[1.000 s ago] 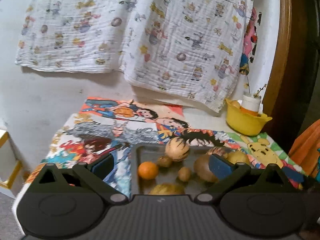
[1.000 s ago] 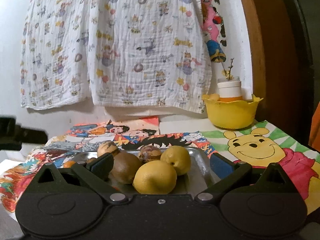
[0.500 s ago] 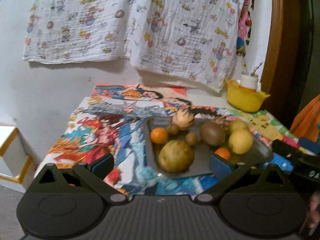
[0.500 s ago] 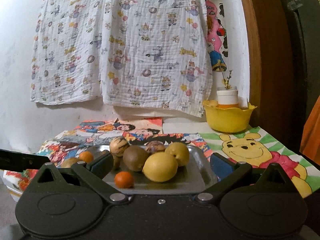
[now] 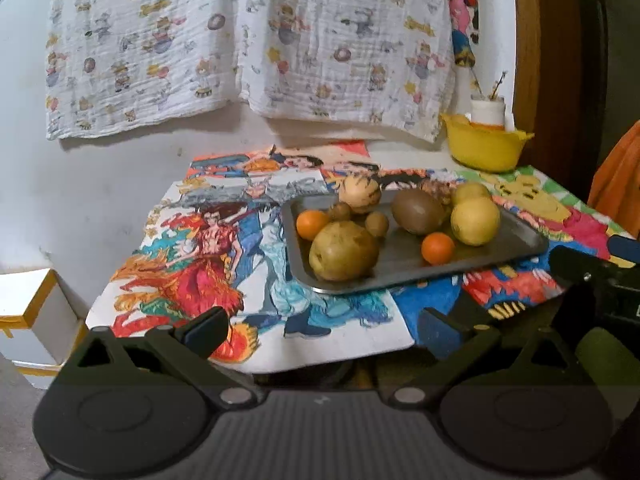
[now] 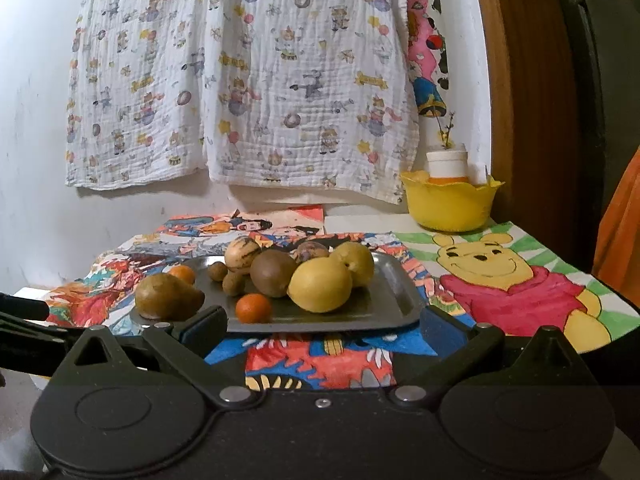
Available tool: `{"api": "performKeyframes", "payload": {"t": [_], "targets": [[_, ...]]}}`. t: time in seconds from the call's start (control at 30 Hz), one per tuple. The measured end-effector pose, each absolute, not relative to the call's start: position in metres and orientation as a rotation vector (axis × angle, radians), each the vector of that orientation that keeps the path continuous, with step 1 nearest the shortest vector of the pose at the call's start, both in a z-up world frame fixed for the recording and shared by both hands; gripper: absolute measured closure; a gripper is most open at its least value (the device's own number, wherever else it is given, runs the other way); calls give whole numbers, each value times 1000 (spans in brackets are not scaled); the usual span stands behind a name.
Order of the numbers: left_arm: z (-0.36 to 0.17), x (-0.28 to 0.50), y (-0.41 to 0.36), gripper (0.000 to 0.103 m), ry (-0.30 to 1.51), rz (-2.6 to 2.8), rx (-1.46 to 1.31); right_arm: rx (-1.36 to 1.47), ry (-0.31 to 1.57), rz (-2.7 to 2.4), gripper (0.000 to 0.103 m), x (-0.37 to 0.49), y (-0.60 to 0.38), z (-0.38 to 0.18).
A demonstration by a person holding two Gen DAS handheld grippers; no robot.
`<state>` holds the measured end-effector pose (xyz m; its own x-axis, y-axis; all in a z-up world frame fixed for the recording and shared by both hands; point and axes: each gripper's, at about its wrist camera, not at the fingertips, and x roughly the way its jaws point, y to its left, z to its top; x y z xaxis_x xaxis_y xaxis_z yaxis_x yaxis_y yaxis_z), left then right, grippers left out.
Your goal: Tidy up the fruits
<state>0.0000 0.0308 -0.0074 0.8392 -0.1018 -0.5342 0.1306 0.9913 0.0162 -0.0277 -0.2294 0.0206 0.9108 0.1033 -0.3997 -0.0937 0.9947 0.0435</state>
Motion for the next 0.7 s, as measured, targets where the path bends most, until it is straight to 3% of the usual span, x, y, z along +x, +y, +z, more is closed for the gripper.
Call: {"api": "performKeyframes", "payload": {"t": [0.7], "targets": [[-5,-10,28,0,547,-105,85,41,436,124,1,-30,-238,14]]}}
